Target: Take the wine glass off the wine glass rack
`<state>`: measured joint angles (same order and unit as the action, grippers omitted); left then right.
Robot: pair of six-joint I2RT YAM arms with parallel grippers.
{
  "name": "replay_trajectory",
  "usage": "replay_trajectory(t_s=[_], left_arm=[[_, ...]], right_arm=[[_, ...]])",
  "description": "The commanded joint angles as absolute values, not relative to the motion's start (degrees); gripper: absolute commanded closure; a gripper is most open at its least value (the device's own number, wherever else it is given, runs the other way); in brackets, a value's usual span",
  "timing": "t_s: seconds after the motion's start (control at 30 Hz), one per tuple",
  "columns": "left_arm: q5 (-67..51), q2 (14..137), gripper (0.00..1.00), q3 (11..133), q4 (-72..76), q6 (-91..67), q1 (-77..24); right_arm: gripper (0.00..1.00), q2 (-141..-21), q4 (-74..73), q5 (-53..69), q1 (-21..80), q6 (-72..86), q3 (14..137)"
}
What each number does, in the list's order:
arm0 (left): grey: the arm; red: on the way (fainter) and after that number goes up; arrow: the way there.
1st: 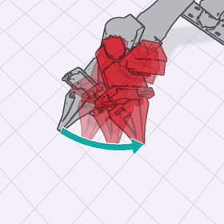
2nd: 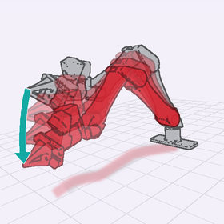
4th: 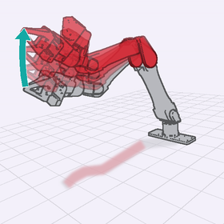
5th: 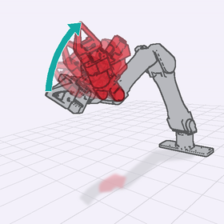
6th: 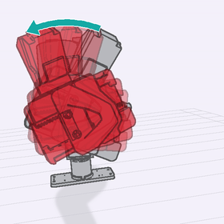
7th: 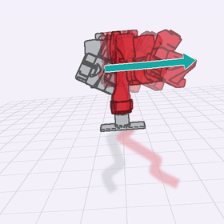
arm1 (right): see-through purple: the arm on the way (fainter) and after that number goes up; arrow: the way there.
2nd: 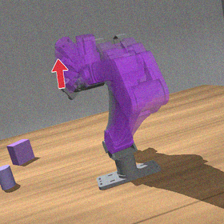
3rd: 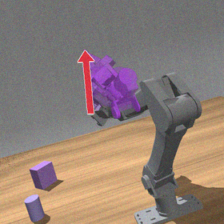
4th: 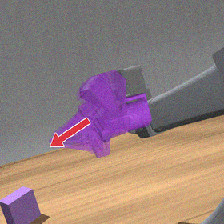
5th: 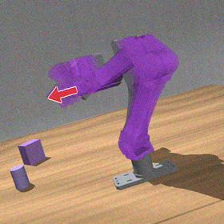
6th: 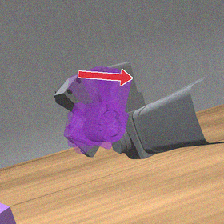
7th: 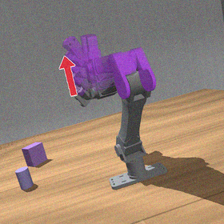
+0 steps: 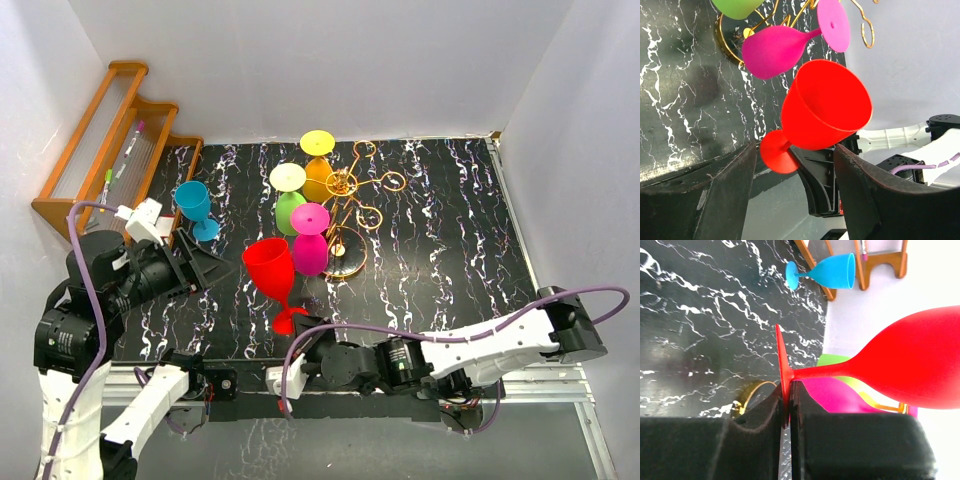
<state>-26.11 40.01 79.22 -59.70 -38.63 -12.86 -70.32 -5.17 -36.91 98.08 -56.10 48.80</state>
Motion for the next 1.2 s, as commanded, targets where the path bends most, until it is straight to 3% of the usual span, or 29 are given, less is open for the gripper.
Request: replay_trajectory(t_s=[0.0,0.9,1.17], left_arm=[[-26.28,39.86,0.39,77.99,-60.36,-37.93,-13.03],[-28.39,41.46,0.37,71.85,-60.17,-37.10,-13.04],[-28.26,42.36,0.47,70.59,-61.07,-34.67,-13.08]], right_arm=[[0.92,-69.90,8.63,-42.44,107.13,-65.38,45.23],[0.92,-80.85,28.75,-46.65,110.72,-86.71,39.56],[0.92,-81.82,31.20,-46.88,110.83,-89.21,40.30]])
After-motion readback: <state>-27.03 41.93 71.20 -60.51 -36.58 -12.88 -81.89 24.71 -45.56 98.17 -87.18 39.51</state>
